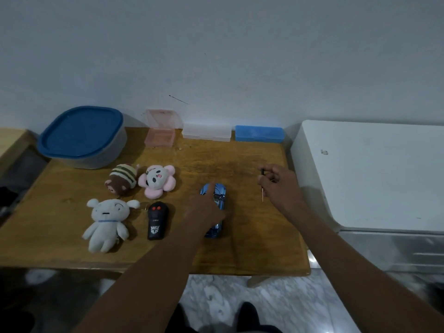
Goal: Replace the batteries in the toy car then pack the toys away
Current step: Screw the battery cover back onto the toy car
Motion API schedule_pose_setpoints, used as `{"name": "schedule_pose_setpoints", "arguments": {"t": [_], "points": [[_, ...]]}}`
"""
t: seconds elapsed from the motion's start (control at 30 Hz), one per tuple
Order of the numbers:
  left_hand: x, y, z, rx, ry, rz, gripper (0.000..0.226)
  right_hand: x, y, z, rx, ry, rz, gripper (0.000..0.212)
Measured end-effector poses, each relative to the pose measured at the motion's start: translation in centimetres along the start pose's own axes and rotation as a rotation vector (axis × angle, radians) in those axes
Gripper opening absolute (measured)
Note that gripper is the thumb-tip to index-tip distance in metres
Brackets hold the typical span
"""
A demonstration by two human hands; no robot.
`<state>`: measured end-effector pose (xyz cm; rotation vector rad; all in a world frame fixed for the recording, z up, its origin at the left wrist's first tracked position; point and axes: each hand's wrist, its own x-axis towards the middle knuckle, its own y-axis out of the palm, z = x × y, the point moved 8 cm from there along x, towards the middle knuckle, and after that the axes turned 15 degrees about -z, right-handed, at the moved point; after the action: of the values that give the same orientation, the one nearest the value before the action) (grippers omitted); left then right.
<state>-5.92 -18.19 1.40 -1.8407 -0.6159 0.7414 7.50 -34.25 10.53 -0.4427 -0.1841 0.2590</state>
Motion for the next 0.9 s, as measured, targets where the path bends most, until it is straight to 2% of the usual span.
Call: {"name": "schedule_pose_setpoints", "arguments": {"t": [0.1, 0.27, 0.63, 0.77, 0.9], "points": [[0.1, 0.8, 0.1, 0.06, -0.007, 0.0, 0.103, 0.0, -0.7, -1.4, -0.012, 0.048, -0.009, 0.024], [0.0, 1.0, 0.2, 0.024, -0.018, 0.009, 0.1, -0.2, -1.4, -2.8, -0.038, 0.065, -0.015, 0.024], [0.2, 0.0, 0.7, 0.037, 0.05, 0.007, 0.1, -0.5, -0.6, -0.6, -0.038, 0.06, -0.042, 0.023], [0.5, -4.2, 1.4, -0.09, 0.105, -0.194, 0.088, -0.2, 1.1, 1.6, -0.072, 0.014, -0.059, 0.02], [2.1, -9.2, 4.6, -0.295, 0.072, -0.316, 0.068, 0.3, 4.2, 5.1, -0.021, 0.013, -0.086, 0.018]]}}
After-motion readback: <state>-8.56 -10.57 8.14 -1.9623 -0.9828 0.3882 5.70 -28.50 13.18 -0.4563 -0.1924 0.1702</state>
